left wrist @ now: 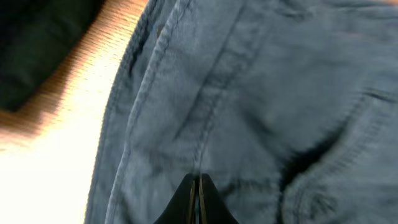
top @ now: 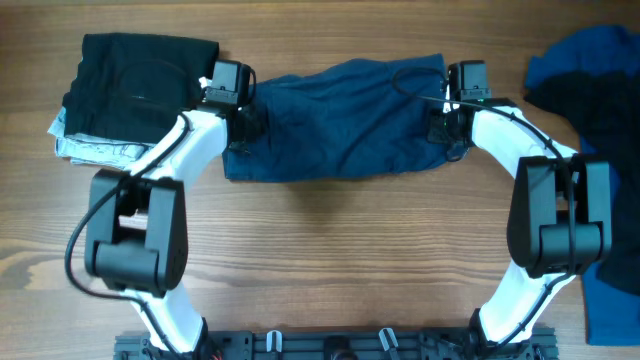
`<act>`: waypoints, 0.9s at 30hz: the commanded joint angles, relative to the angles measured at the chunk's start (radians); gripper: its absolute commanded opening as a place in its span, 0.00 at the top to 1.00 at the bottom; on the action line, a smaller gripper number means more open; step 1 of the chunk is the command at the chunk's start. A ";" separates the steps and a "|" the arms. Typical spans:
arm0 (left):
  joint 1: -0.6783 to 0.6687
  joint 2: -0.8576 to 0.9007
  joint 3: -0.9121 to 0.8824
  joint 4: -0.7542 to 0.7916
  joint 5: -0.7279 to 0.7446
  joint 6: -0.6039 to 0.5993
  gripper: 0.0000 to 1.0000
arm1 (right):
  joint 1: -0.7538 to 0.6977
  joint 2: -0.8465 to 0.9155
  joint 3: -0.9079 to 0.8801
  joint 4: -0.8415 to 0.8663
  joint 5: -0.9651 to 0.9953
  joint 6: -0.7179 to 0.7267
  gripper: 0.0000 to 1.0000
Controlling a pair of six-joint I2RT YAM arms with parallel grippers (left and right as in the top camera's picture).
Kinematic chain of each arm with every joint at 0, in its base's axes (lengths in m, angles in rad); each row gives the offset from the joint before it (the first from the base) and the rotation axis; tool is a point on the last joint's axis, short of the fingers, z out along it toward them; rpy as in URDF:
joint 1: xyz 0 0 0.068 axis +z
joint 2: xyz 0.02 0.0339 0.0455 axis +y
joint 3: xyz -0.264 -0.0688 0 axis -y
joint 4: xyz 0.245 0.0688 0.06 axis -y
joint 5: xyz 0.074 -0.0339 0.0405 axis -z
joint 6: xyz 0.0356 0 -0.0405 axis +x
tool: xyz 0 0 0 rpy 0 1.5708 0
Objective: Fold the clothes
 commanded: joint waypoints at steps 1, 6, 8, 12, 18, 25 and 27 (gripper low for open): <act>0.002 0.045 -0.007 0.030 -0.039 -0.014 0.96 | -0.030 0.035 -0.014 -0.033 0.106 0.021 0.96; 0.000 -0.036 0.032 0.040 -0.053 -0.010 0.96 | -0.031 -0.050 0.036 -0.045 0.017 0.019 0.96; -0.005 -0.093 0.051 0.043 -0.053 -0.011 0.96 | -0.029 -0.089 0.068 -0.042 -0.071 0.009 0.96; -0.016 -0.189 0.064 0.089 -0.053 -0.013 0.96 | -0.024 -0.143 0.104 0.029 -0.230 -0.031 0.92; -0.016 -0.170 0.062 0.118 -0.053 -0.014 0.96 | -0.018 -0.096 0.103 0.219 -0.247 -0.030 0.87; -0.012 -0.009 0.061 0.140 -0.077 -0.014 0.94 | -0.014 0.090 0.103 0.420 -0.271 -0.029 0.82; -0.011 0.058 0.061 0.175 -0.108 -0.013 0.91 | -0.014 0.161 0.103 0.488 -0.311 -0.029 0.80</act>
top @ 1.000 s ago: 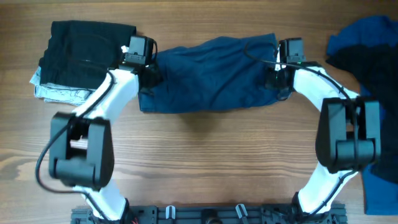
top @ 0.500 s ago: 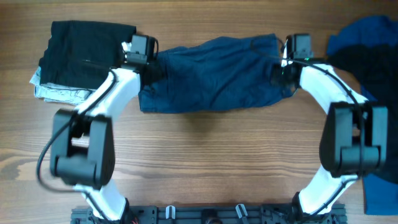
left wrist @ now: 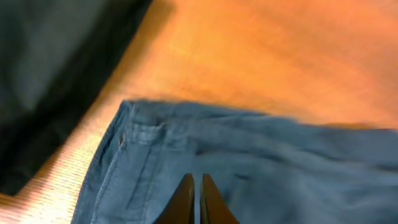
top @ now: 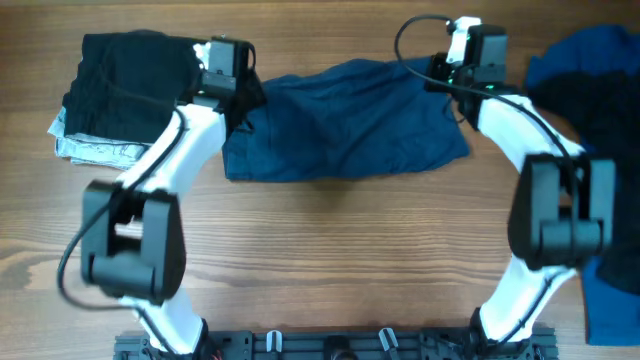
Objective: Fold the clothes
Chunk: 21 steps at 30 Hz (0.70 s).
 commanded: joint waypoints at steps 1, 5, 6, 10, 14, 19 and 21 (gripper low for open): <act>0.005 0.128 -0.008 0.062 -0.074 -0.013 0.91 | 0.007 0.149 0.005 0.095 -0.079 -0.018 0.81; 0.007 0.208 -0.008 0.155 -0.087 -0.010 0.94 | 0.007 0.244 0.005 0.211 -0.075 -0.020 0.81; 0.007 0.215 -0.008 0.177 -0.087 -0.010 0.95 | 0.006 0.248 0.006 0.215 -0.075 -0.020 0.80; 0.000 0.169 0.011 0.182 -0.088 0.023 0.96 | 0.007 0.206 0.006 0.222 -0.080 -0.018 0.76; -0.013 0.018 0.025 0.142 -0.087 0.042 0.96 | 0.007 0.074 0.006 0.152 -0.079 -0.019 0.68; -0.014 -0.183 0.025 -0.034 -0.088 0.042 0.85 | 0.006 -0.153 0.006 -0.139 -0.055 -0.017 0.51; -0.002 -0.217 0.025 -0.111 -0.087 0.039 0.79 | 0.006 -0.225 0.006 -0.275 -0.002 -0.018 0.47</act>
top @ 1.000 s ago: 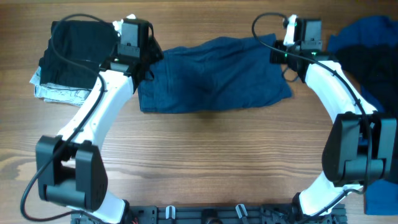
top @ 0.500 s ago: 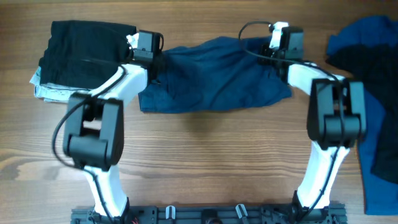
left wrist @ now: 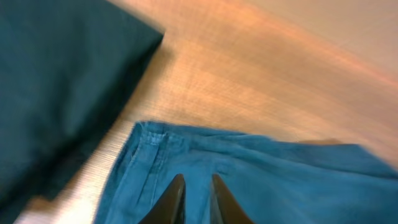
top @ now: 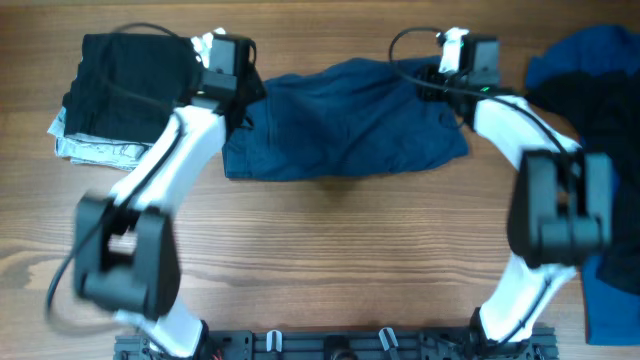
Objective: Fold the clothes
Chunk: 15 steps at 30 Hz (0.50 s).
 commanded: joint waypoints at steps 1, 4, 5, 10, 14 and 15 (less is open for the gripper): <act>0.018 -0.102 0.020 -0.130 -0.019 0.008 0.77 | 0.004 -0.185 0.008 -0.203 0.071 0.000 0.47; 0.042 -0.089 0.017 -0.234 0.033 0.008 0.66 | 0.000 -0.228 0.008 -0.380 0.095 -0.023 0.48; 0.049 -0.077 0.016 -0.267 0.061 0.008 0.62 | -0.003 -0.229 0.008 -0.430 0.103 -0.033 0.51; 0.069 0.014 0.016 -0.352 0.105 0.008 0.55 | -0.016 -0.198 -0.002 -0.530 0.162 -0.037 0.53; 0.071 0.113 0.016 -0.348 0.122 0.008 0.47 | -0.044 -0.167 -0.002 -0.529 0.161 -0.039 0.53; 0.071 0.133 0.016 -0.346 0.122 0.008 0.46 | -0.052 -0.163 -0.002 -0.523 0.151 -0.051 0.53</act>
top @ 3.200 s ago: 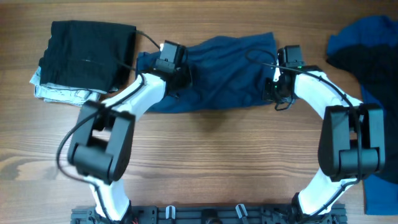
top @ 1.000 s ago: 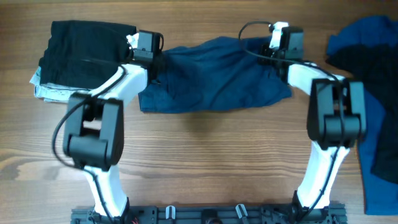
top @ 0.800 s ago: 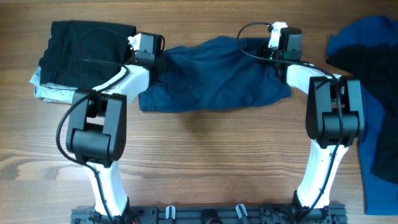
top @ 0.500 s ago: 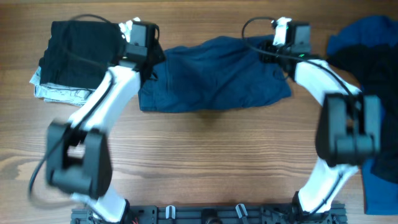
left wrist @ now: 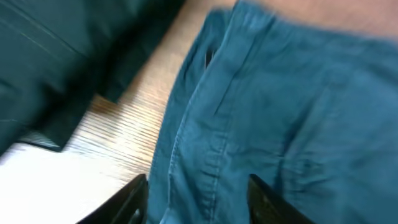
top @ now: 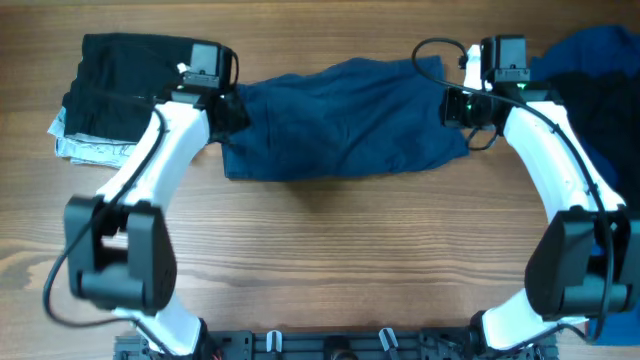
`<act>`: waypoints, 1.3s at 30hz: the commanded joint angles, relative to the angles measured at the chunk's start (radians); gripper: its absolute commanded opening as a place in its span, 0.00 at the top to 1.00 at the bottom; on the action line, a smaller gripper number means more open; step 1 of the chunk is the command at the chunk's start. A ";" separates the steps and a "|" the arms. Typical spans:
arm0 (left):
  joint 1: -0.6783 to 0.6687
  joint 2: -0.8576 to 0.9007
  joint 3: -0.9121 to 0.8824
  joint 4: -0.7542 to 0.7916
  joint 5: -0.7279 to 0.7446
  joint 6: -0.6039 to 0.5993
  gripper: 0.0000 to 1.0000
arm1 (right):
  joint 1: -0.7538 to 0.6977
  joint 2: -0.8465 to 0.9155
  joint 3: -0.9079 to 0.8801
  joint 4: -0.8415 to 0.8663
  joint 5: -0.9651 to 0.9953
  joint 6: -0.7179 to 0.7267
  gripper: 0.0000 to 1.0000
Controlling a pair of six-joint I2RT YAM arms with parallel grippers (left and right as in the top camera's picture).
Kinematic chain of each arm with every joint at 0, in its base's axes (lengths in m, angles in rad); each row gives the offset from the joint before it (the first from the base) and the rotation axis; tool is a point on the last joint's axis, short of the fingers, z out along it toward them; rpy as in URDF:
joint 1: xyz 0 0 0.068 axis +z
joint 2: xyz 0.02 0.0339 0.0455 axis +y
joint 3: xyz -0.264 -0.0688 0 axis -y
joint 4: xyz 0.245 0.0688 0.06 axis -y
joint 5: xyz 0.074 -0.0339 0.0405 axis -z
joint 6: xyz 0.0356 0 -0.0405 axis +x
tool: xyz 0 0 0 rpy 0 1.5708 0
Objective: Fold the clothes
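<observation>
A dark blue garment [top: 345,120] lies folded into a wide band at the back middle of the table. My left gripper [top: 226,108] is at its left end. In the left wrist view the left gripper [left wrist: 199,202] is open wide, its fingers [left wrist: 132,200] straddling the garment's seamed edge [left wrist: 249,118] just above the cloth. My right gripper [top: 463,108] is at the garment's right end; the overhead view does not show whether its jaws are open or shut.
A folded black garment [top: 135,80] rests on a light grey one [top: 85,150] at the back left, close to my left wrist. A heap of blue and black clothes [top: 590,70] lies at the right edge. Bare wood spreads in front.
My left gripper has gone from slightly parted to wide open and shifted from the garment's far left corner to its left edge. My right gripper moved from the far right corner to the right edge.
First both grippers sat at the garment's left and right ends, the left one shut low over the cloth. Then both were at the far corners, left still shut. Its jaws then parted a little, and now they stand wide over the left edge.
</observation>
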 commanded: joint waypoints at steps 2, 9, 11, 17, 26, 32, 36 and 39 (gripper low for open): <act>0.004 0.105 -0.008 0.004 0.039 0.003 0.45 | -0.040 0.047 -0.014 0.025 0.003 -0.065 0.52; 0.006 0.162 -0.008 -0.001 0.068 0.003 0.40 | -0.046 0.111 -0.014 0.084 -0.154 -0.174 0.60; 0.010 0.162 -0.008 -0.008 0.070 -0.003 0.39 | -0.043 0.109 -0.013 0.093 -0.225 -0.186 0.64; 0.029 0.162 -0.008 -0.030 0.200 0.004 0.37 | -0.017 0.070 -0.011 0.070 -0.361 -0.184 0.93; 0.066 0.162 -0.008 -0.053 0.209 0.005 0.13 | 0.160 0.064 -0.011 0.121 -0.448 -0.045 0.96; 0.087 0.162 -0.009 -0.063 0.209 0.008 0.12 | 0.253 0.065 -0.011 0.185 -0.372 0.077 0.93; 0.087 0.162 -0.026 -0.056 0.209 0.008 0.04 | 0.282 0.079 -0.011 0.198 -0.354 0.111 0.93; 0.087 0.162 -0.068 -0.023 0.209 0.008 0.05 | 0.304 0.096 -0.011 0.198 -0.354 0.116 0.93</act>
